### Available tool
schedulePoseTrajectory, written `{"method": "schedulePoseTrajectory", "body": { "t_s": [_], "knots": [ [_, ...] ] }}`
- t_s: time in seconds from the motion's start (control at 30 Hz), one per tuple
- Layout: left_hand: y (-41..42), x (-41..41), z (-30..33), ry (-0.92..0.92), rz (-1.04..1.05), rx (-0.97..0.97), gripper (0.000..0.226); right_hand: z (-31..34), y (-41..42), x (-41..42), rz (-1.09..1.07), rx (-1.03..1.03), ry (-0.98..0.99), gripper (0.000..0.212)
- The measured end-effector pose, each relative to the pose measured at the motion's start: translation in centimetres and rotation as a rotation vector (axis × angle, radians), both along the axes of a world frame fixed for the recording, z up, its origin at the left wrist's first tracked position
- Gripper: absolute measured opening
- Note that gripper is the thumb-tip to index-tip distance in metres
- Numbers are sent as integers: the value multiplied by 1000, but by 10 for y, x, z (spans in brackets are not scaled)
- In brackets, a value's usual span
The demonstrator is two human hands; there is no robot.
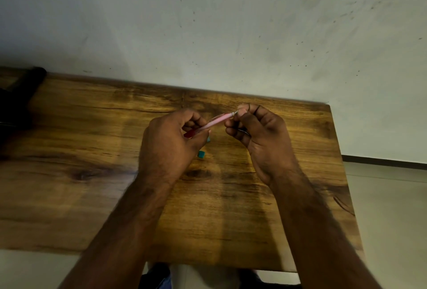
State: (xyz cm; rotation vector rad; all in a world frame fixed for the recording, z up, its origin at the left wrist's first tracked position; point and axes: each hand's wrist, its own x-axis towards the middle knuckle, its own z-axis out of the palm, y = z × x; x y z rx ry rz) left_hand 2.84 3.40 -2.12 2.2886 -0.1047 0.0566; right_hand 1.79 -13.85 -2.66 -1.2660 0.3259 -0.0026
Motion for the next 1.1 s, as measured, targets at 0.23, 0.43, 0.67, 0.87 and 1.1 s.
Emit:
{"method": "schedulePoseTrajectory", "body": {
  "t_s": [0.23,0.43,0.67,0.87,1.1],
  "knots": [
    [0,0,-1,-13,-16,1,18,0,0,0,12,-2,2,13],
    [2,1,-3,-27,-29,-1,17,0,0,0,21,49,20,12],
    [2,2,-3,-23,-54,20,16,0,-2,-1,47,85,22,12],
    [2,2,-3,-30,-82,17,19,1,-3,-1,51,109,28,13],
    [3,3,-6,-20,-76,-13,16,1,-4,-2,80,176,23,12]
  ]
}}
